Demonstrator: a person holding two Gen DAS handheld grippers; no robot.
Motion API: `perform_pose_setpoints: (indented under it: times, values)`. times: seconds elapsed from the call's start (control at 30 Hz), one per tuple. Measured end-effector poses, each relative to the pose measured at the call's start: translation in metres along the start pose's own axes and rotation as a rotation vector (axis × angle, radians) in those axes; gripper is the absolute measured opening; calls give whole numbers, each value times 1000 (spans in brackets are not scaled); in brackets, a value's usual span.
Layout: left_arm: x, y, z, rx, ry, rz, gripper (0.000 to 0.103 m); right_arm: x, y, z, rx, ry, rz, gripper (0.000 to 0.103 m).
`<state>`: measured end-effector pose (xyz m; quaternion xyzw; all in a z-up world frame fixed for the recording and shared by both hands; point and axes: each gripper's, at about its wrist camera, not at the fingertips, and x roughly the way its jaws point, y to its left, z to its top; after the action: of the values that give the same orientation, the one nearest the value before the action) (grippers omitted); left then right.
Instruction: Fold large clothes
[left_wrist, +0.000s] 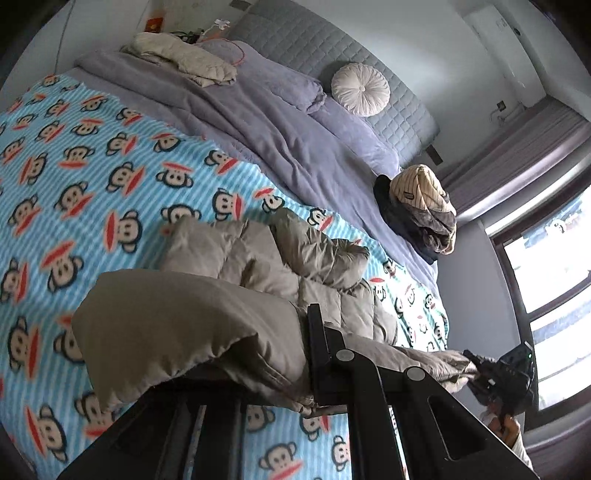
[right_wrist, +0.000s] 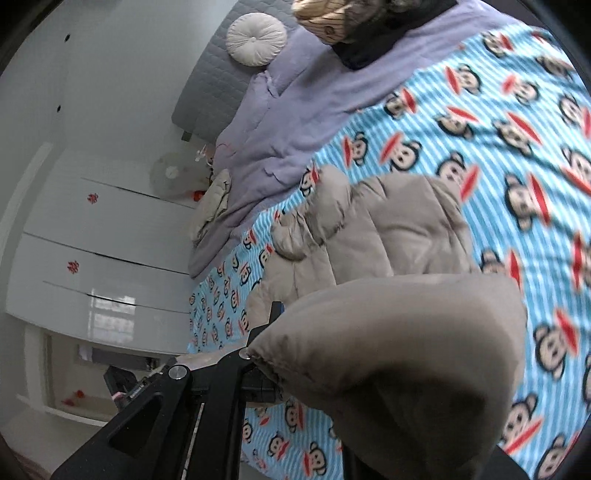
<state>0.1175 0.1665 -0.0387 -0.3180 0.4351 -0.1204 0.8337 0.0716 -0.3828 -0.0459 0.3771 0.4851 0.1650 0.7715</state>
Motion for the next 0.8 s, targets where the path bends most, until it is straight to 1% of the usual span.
perform_pose_setpoints:
  times: [0.13, 0.2, 0.4, 0.53, 0.7, 0.8]
  values:
    - [34, 2, 30, 43, 44, 44, 12, 23, 9, 26, -43, -3, -50, 9]
    - [59, 4, 48, 59, 65, 62, 12, 39, 10, 42, -51, -1, -82, 9]
    - [128, 15, 85, 83, 140, 91, 12, 87, -8, 84, 6, 13, -163, 9]
    - [177, 25, 98, 108, 187, 128, 12, 122, -24, 105, 13, 28, -219, 9]
    - [232, 51, 98, 40, 231, 178, 12, 169, -58, 121, 70, 52, -271, 9]
    - [251, 62, 96, 5, 248, 191, 13, 186, -76, 121, 95, 58, -281, 9]
